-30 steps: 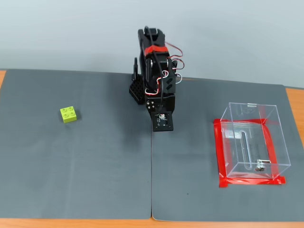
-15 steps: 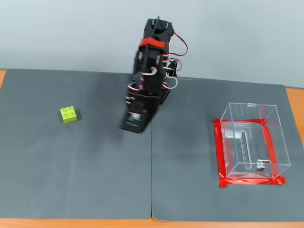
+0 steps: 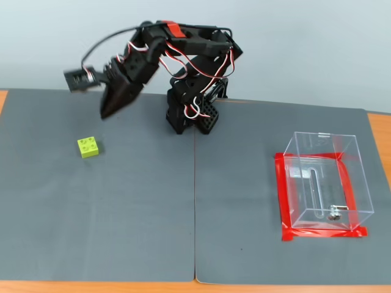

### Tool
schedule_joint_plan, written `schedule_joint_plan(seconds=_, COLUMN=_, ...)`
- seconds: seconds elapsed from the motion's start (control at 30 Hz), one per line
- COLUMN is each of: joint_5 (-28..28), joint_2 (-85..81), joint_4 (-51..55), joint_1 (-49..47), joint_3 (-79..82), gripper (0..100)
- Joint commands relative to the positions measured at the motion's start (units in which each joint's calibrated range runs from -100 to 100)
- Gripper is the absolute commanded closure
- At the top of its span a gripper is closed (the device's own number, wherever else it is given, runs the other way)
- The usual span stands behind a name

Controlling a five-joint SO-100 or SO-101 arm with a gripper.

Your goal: Pick the green lego block and place it into the transparent box

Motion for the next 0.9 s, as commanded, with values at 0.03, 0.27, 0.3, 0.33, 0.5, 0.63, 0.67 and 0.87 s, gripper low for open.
schedule_joint_plan(seconds=0.03, joint_5=0.17, joint_2=3.20, joint_4=-0.55, joint_1=4.58, joint_3=-3.43, gripper=98)
schedule_joint_plan(seconds=0.27, joint_5=-0.41, joint_2=13.71, joint_4=-0.72, joint_1=4.36, joint_3=-7.41, gripper=98)
schedule_joint_plan(seconds=0.3, joint_5=-0.46, joint_2=16.59, joint_4=-0.72, joint_1=4.36, joint_3=-9.59, gripper=98)
schedule_joint_plan(seconds=0.33, joint_5=-0.51, joint_2=17.95, joint_4=-0.72, joint_1=4.36, joint_3=-10.49, gripper=98)
schedule_joint_plan(seconds=0.5, joint_5=0.06, joint_2=23.88, joint_4=-0.72, joint_1=3.61, joint_3=-13.48, gripper=98)
schedule_joint_plan(seconds=0.63, joint_5=-0.04, joint_2=26.00, joint_4=-0.81, joint_1=1.97, joint_3=-13.48, gripper=98)
schedule_joint_plan(seconds=0.67, joint_5=-0.04, joint_2=26.43, joint_4=-0.81, joint_1=1.23, joint_3=-13.48, gripper=98)
schedule_joint_plan(seconds=0.87, joint_5=-0.30, joint_2=27.44, joint_4=-0.81, joint_1=-0.64, joint_3=-12.75, gripper=98)
